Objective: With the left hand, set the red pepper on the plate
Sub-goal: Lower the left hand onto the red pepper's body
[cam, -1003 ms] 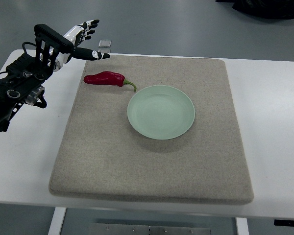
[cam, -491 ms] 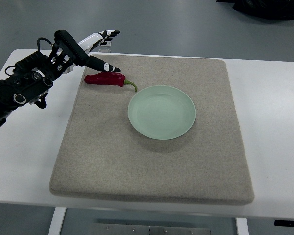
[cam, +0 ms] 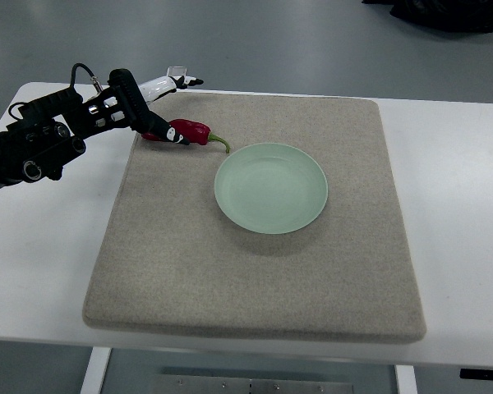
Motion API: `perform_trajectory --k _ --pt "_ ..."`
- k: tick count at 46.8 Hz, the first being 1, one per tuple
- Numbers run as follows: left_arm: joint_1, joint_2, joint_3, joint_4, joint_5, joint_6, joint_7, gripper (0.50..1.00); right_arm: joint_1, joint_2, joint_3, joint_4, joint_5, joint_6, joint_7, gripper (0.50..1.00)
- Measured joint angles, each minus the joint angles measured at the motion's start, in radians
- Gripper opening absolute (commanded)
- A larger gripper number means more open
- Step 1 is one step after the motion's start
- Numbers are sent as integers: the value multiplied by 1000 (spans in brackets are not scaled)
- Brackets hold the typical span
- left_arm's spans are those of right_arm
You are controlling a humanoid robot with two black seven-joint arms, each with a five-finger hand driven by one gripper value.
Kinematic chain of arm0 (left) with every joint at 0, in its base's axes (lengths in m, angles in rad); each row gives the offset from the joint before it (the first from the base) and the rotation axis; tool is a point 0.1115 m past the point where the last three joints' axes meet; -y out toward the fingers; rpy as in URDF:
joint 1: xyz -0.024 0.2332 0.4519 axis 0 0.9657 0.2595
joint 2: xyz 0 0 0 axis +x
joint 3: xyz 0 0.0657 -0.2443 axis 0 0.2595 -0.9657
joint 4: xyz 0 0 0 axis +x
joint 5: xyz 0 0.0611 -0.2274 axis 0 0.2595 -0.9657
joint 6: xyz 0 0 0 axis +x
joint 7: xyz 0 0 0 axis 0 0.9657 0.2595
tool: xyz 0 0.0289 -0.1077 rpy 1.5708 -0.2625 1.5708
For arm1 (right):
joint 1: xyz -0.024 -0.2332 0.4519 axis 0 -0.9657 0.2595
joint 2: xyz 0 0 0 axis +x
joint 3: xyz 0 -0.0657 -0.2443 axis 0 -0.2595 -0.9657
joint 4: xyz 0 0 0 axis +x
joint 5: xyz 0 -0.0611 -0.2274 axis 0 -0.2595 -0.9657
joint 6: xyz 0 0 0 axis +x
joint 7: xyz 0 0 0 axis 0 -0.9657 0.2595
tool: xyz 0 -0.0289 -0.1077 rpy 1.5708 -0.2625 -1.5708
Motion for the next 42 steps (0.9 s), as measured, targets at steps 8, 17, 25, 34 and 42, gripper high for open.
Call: perform_trajectory --k 8,17,25,34,42 --pt "-23 16 35 25 1 0 0 941 0 0 0 0 0 0 0 932" --pt "-28 16 40 38 0 0 1 928 0 0 0 0 0 0 0 932" --pt "-30 15 51 44 1 1 0 896 0 0 0 0 -1 0 0 932" --pt "-32 6 84 59 15 2 0 889 0 0 0 0 0 0 0 932" --pt "-32 -1 84 69 42 2 0 889 0 0 0 0 0 0 0 932"
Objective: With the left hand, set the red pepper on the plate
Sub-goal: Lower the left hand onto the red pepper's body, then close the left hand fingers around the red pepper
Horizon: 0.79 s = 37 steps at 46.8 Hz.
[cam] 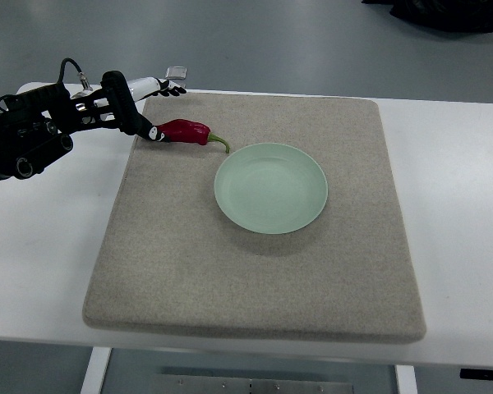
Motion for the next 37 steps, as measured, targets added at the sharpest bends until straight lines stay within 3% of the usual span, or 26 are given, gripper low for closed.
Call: perform_trajectory --k 37 --pt "8 -91 0 88 2 2 0 827 0 0 0 0 0 0 0 932"
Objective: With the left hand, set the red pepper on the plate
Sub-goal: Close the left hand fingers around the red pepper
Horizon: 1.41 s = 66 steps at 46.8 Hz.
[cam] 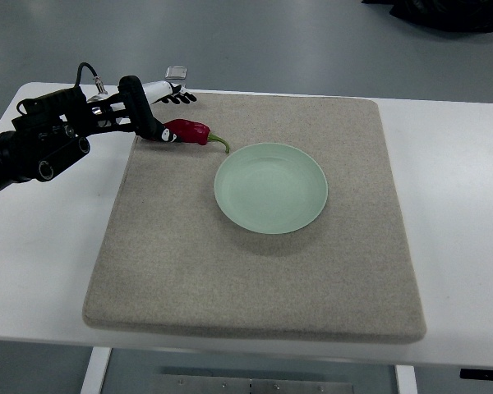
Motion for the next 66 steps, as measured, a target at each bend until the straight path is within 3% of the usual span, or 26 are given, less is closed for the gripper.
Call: perform_trajectory --k 15,27,30,56,66 --pt "7 -32 0 35 21 0 0 816 0 0 0 0 0 0 0 932" --pt "7 -32 2 36 23 0 0 776 0 0 0 0 0 0 0 932" --pt "7 -32 17 42 23 0 0 746 0 0 0 0 0 0 0 932" --pt "6 -28 47 48 20 0 0 696 0 0 0 0 0 0 0 932" --pt "4 -29 46 48 20 1 0 613 0 0 0 0 0 0 0 932"
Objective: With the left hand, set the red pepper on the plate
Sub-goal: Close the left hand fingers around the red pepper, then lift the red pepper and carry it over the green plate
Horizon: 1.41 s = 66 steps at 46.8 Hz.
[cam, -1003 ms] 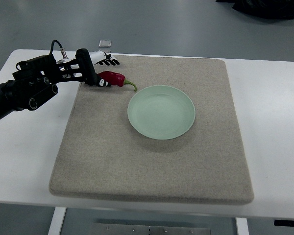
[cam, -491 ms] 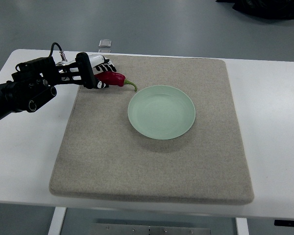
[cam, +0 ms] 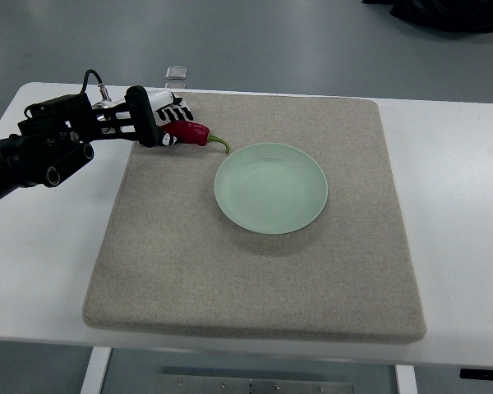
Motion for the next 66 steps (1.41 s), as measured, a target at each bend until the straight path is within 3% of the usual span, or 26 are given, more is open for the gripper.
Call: perform_trajectory --k 9,31,66 --pt "0 -1 0 -3 0 0 0 500 0 0 0 0 0 0 0 932" --pt "-4 -2 -19 -22 -5 6 0 500 0 0 0 0 0 0 0 932" --pt "-111 -1 -44 -273 26 0 -14 500 0 0 0 0 0 0 0 932"
